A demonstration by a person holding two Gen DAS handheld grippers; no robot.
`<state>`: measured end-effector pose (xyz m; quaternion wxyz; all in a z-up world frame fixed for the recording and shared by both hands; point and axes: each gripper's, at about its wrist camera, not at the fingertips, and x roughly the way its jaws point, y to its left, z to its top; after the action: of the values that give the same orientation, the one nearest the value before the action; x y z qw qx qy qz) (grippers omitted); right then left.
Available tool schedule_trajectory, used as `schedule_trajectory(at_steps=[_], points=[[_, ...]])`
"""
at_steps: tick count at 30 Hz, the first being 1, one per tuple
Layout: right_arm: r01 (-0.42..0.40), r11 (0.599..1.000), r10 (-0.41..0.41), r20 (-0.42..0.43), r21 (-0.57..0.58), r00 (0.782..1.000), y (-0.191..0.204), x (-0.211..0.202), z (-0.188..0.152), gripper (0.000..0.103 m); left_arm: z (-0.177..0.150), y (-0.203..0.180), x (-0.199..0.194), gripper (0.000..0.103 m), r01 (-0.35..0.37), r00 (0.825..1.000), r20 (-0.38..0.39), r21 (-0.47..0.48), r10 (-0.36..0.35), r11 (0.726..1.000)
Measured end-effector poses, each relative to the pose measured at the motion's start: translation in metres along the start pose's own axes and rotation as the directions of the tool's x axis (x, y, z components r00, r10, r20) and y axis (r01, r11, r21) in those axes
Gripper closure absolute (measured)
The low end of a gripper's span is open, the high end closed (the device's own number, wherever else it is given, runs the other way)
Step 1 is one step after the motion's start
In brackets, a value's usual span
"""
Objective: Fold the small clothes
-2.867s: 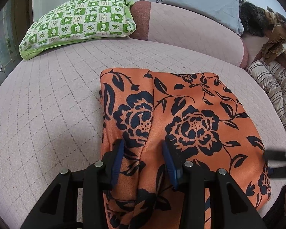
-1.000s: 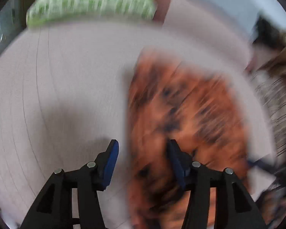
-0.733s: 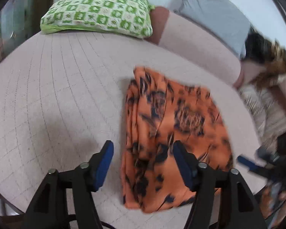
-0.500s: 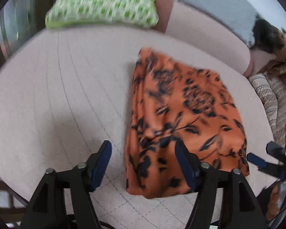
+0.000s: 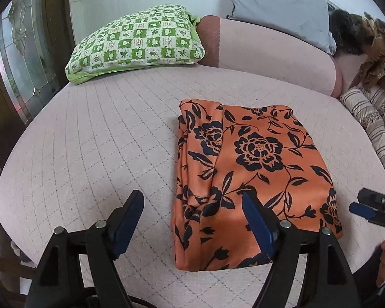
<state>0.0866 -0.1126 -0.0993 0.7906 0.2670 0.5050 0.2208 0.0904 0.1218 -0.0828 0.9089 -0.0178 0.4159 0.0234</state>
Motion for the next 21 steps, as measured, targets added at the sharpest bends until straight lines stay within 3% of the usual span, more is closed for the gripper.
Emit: schedule_trajectory(at_steps=[5, 8, 10, 13, 21], points=[[0.002, 1.0, -0.002, -0.005, 0.0, 1.0, -0.001, 0.009, 0.012, 0.014, 0.003, 0.007, 0.006, 0.024, 0.013, 1.0, -0.01, -0.022, -0.013, 1.0], [-0.001, 1.0, 0.001, -0.007, -0.02, 1.0, 0.003, 0.016, 0.021, 0.014, 0.01, 0.019, 0.01, 0.023, 0.081, 0.997, -0.004, -0.079, -0.082, 0.994], [0.005, 0.999, -0.006, -0.014, -0.039, 1.0, 0.006, 0.022, 0.03, 0.014, 0.016, 0.032, 0.017, 0.017, 0.161, 0.987, 0.0, -0.161, -0.163, 0.974], [0.011, 0.999, -0.012, -0.015, -0.053, 1.0, 0.008, 0.031, 0.042, 0.014, 0.023, 0.044, 0.036, 0.016, 0.244, 0.966, -0.022, -0.236, -0.256, 0.941], [0.03, 0.999, -0.033, -0.071, -0.045, 0.997, 0.005, 0.074, 0.063, 0.014, 0.03, 0.05, 0.09, 0.016, 0.311, 0.92, -0.132, -0.331, -0.37, 0.891]])
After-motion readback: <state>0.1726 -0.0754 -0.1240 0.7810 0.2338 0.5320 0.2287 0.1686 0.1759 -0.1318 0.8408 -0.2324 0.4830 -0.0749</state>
